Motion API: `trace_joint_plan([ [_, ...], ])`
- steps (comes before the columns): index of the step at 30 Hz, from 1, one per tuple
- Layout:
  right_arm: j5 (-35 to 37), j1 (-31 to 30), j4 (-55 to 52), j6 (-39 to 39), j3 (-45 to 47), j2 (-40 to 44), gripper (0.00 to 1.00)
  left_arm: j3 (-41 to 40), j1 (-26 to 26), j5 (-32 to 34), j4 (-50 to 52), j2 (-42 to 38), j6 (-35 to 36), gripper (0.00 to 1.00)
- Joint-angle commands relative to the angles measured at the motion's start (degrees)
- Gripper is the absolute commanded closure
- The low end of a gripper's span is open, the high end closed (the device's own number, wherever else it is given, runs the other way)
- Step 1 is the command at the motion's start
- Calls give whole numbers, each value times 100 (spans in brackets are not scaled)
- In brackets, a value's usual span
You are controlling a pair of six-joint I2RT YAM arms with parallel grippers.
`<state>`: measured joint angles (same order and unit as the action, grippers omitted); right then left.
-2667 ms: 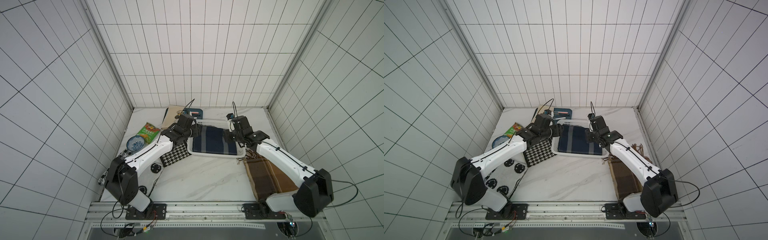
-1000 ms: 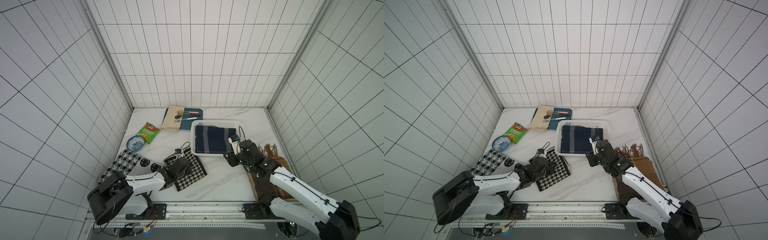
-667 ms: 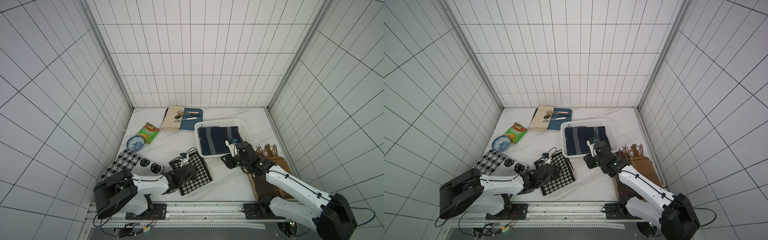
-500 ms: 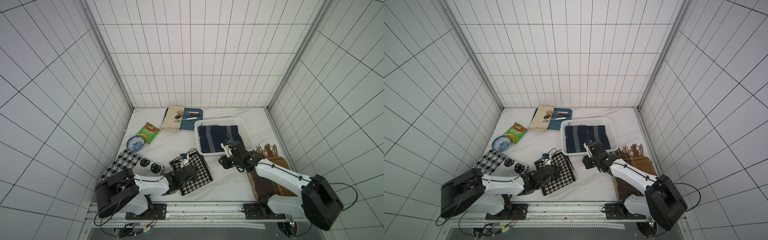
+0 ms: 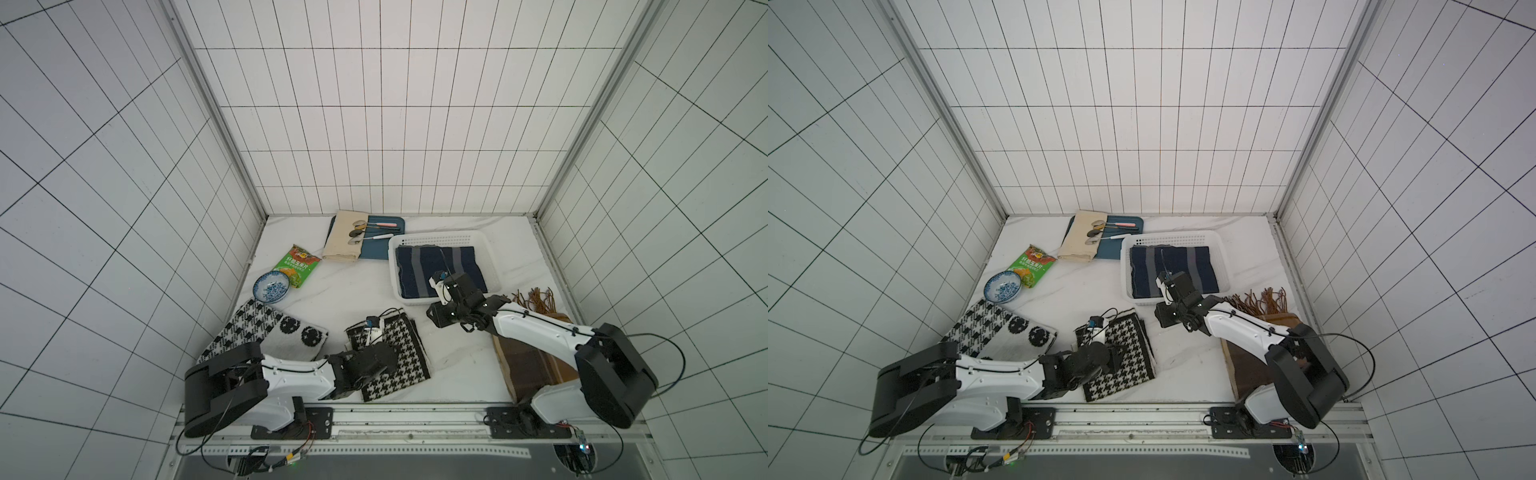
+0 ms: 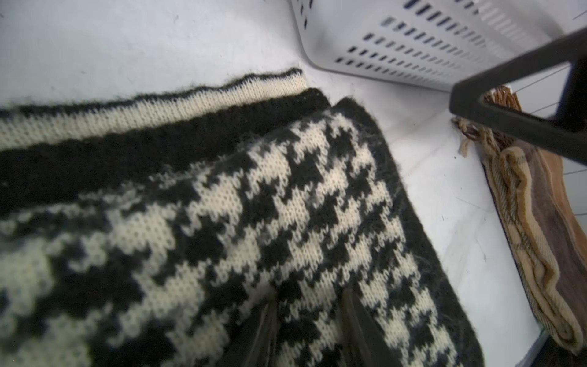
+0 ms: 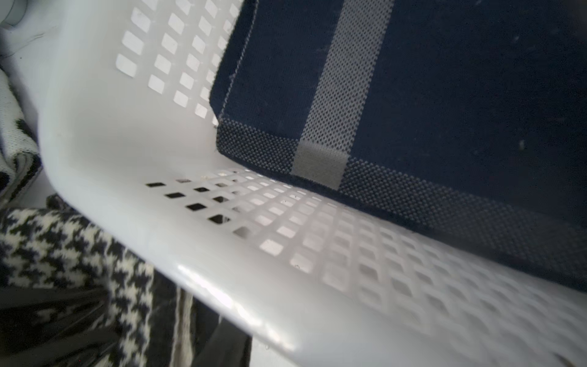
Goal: Put the folded scarf in the basket
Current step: Move the scarf to the center of the board.
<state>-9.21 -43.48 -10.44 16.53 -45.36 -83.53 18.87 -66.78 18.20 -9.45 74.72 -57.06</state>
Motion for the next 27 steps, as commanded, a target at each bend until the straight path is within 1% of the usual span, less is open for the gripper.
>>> trace_joint_plan([
  [1,-47,-182,21,-44,-175,-22,62,-201,-95,-204,1255,53,-103,62],
  [4,-255,-269,106,179,208,531,60,79,-91,-138,1243,290,94,61],
  [8,-744,-334,455,632,961,1344,52,623,-98,-225,1285,603,360,57],
  [11,-790,-428,553,831,1363,1592,45,804,-89,-287,1313,675,471,54],
  [12,-778,-474,552,849,1426,1632,44,821,-97,-277,1346,667,485,52],
  [14,-713,-558,578,903,1559,1647,45,813,-97,-231,1420,567,495,49],
  [18,-826,-710,806,1043,1684,1502,43,776,-72,-163,1749,244,557,44],
  [24,-1275,-822,1084,1051,1470,853,43,843,92,20,2911,-733,742,40],
  [27,-1307,-943,1116,1057,1364,636,42,718,228,-13,3086,-1122,792,39],
])
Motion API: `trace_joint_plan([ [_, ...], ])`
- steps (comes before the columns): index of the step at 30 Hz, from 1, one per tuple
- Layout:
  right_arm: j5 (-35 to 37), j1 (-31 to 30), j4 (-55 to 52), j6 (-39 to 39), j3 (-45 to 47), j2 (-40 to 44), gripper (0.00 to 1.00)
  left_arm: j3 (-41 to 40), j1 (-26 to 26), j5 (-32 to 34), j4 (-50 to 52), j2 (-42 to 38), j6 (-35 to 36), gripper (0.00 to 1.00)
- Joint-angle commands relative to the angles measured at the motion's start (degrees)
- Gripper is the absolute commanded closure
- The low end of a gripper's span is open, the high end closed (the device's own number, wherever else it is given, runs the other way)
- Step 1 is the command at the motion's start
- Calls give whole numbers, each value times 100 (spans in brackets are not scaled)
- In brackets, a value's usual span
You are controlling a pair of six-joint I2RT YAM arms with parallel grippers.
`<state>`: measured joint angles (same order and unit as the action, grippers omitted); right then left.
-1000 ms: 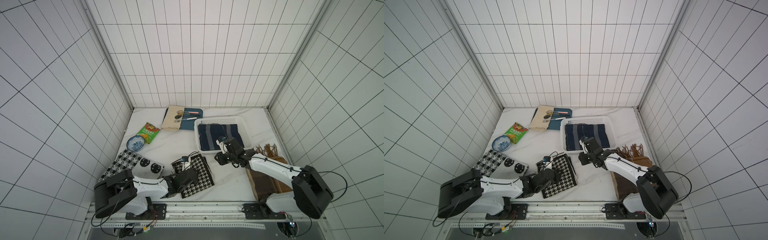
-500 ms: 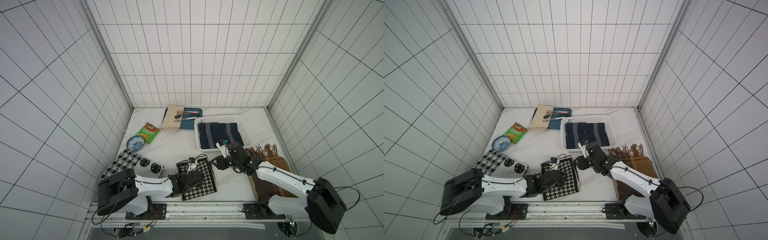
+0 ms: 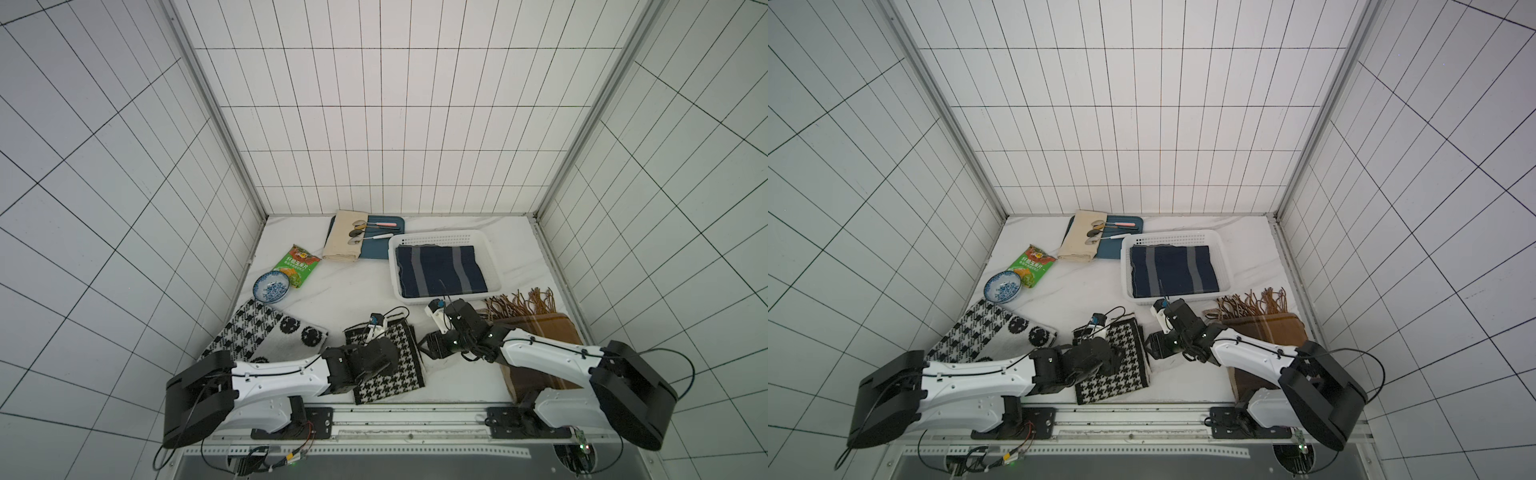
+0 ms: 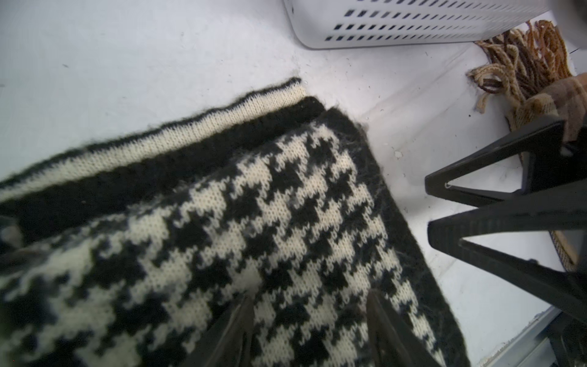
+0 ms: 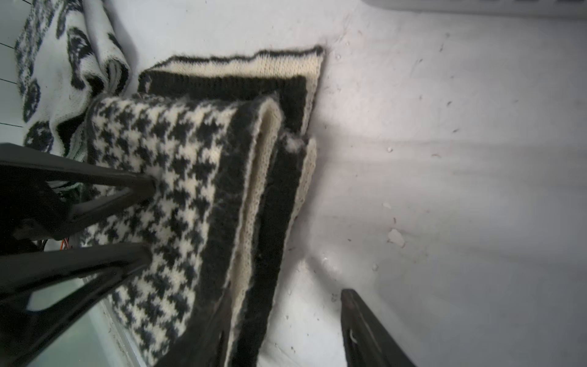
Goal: Put the folded scarf in the basket
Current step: Move the scarf to the center of the board.
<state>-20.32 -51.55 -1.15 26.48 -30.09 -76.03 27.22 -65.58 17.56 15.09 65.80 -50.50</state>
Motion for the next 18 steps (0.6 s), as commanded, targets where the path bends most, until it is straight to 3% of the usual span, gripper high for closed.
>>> trace_joint_plan([
  [1,-165,-182,224,76,-170,-143,43,-173,155,5,669,-349,133,39],
  [7,-61,-246,217,90,-129,-14,42,-431,195,96,822,-904,54,41],
  [13,521,-241,-208,2,-94,447,42,-712,223,54,432,-865,6,45],
  [18,-60,-312,114,-28,-182,237,41,-473,230,-15,673,-661,36,46],
])
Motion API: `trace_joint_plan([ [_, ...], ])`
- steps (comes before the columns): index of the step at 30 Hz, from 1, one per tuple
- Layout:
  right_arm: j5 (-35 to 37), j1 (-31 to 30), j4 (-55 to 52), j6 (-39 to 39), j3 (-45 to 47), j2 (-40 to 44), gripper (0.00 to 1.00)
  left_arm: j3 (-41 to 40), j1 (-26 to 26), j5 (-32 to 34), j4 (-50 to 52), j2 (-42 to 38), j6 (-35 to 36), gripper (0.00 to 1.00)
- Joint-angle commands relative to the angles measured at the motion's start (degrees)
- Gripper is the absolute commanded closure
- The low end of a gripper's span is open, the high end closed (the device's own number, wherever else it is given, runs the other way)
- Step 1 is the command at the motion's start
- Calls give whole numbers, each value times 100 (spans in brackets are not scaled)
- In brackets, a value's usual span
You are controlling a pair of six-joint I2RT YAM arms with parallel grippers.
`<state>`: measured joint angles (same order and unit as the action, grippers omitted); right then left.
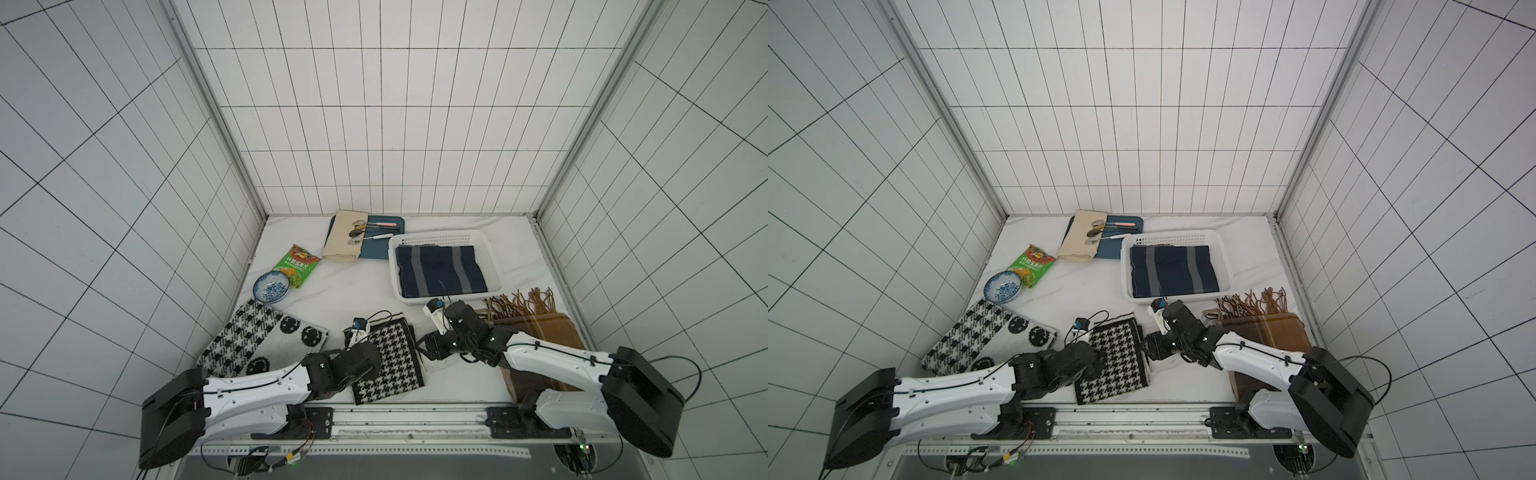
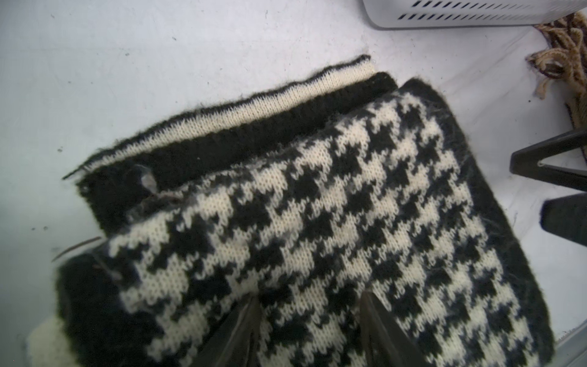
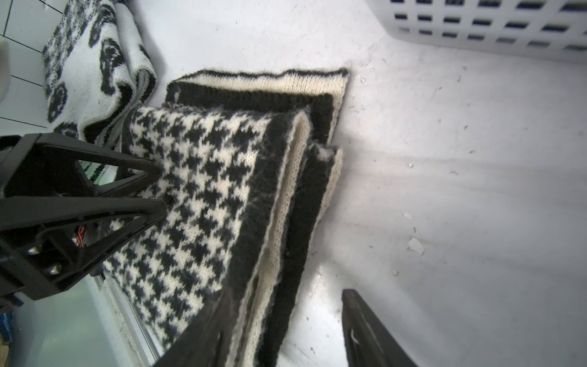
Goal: Put the folded scarf in the basket
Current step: Move the scarf to the center of the board, then pick up the scarf at the center of the board.
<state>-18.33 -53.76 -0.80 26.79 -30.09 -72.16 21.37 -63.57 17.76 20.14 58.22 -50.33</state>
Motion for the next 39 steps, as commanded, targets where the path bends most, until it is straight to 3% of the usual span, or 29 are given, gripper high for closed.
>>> trace_joint_plan([
  [1,-245,-148,85,-66,-237,-242,41,130,29,-20,132,109,41,46],
  [4,15,-262,-115,-95,-428,-563,41,108,43,-21,28,178,40,46],
  [12,-471,-477,57,2,-775,-1621,45,12,40,-107,-192,314,32,46],
  [16,-581,-602,106,55,-800,-1902,85,23,54,-152,-237,291,40,46],
  [19,-227,-550,-112,-4,-627,-1595,96,48,47,-143,-222,201,44,44],
  [26,350,68,-275,125,389,-498,100,-120,140,100,-104,-374,94,24],
  [33,271,313,-351,94,555,-169,100,-748,191,127,-675,-1101,-55,19],
  [39,270,308,-329,81,583,-105,97,-1059,241,-187,-1293,-685,-207,19],
])
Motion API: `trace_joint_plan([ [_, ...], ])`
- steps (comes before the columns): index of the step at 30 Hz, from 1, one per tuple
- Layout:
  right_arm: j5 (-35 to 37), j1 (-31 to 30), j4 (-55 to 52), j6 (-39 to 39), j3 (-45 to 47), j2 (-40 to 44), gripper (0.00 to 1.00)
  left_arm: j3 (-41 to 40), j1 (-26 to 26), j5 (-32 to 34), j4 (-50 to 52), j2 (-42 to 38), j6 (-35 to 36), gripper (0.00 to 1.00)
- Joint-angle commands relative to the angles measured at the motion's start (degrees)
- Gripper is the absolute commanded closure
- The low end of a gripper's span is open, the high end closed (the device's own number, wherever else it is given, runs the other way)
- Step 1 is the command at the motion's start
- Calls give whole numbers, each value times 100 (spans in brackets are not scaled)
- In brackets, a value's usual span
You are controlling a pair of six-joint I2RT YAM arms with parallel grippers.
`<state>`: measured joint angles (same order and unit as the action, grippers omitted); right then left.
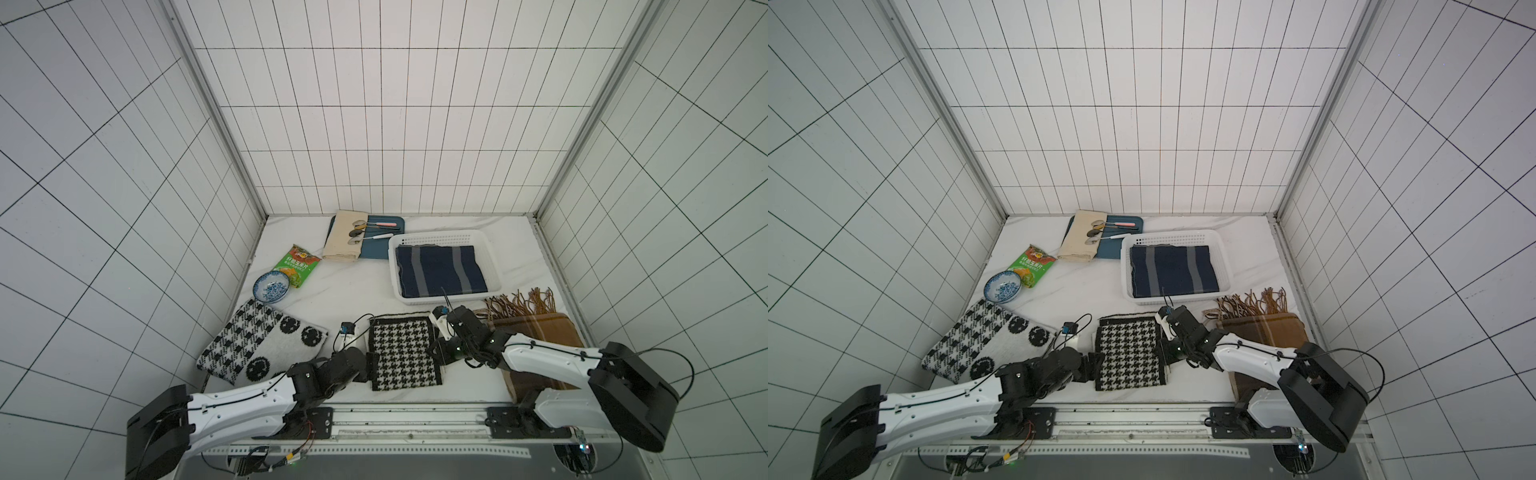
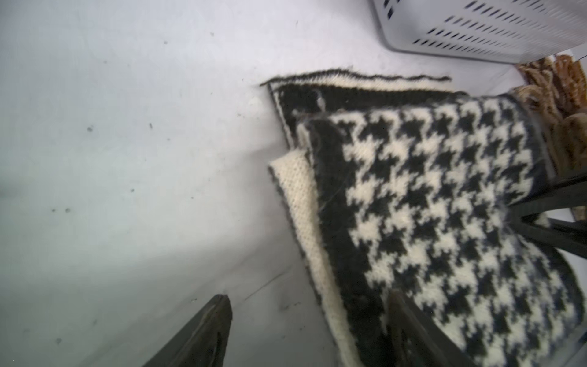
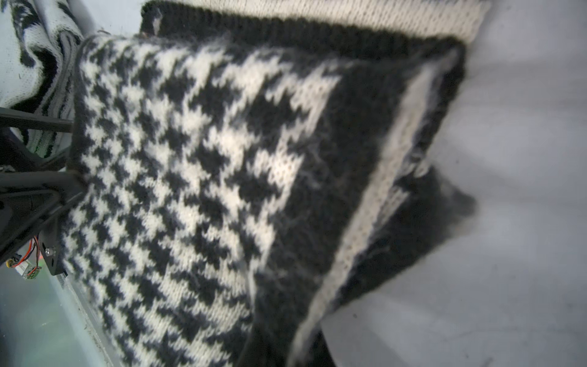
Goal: Put the folded scarf in the basket
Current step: Pick up the scarf at the center of the board.
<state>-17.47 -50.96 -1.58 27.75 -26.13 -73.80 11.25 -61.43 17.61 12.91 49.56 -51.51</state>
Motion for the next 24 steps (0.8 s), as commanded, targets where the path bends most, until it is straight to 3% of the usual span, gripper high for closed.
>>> trace_joint_plan([
  [1,180,25,-233,-15,187,54,96,-104,28,-278,-883,331,-60,19],
  [5,190,-1,-228,-15,187,15,95,-145,35,-799,-2076,1243,-116,19],
  [9,220,-36,-202,-6,187,11,94,36,25,-1160,-2656,2303,-193,27],
  [12,227,-60,-185,-10,178,-33,94,-148,96,-1434,-3713,3077,-279,48],
  [14,221,-80,-179,-22,154,-77,93,-71,105,-1561,-3925,3408,-258,74],
  [19,235,-189,-184,-93,75,-67,96,226,66,-1649,-3518,3149,-106,100],
  [24,162,-306,-269,-137,11,396,100,738,-143,-1271,-2197,2203,89,100],
])
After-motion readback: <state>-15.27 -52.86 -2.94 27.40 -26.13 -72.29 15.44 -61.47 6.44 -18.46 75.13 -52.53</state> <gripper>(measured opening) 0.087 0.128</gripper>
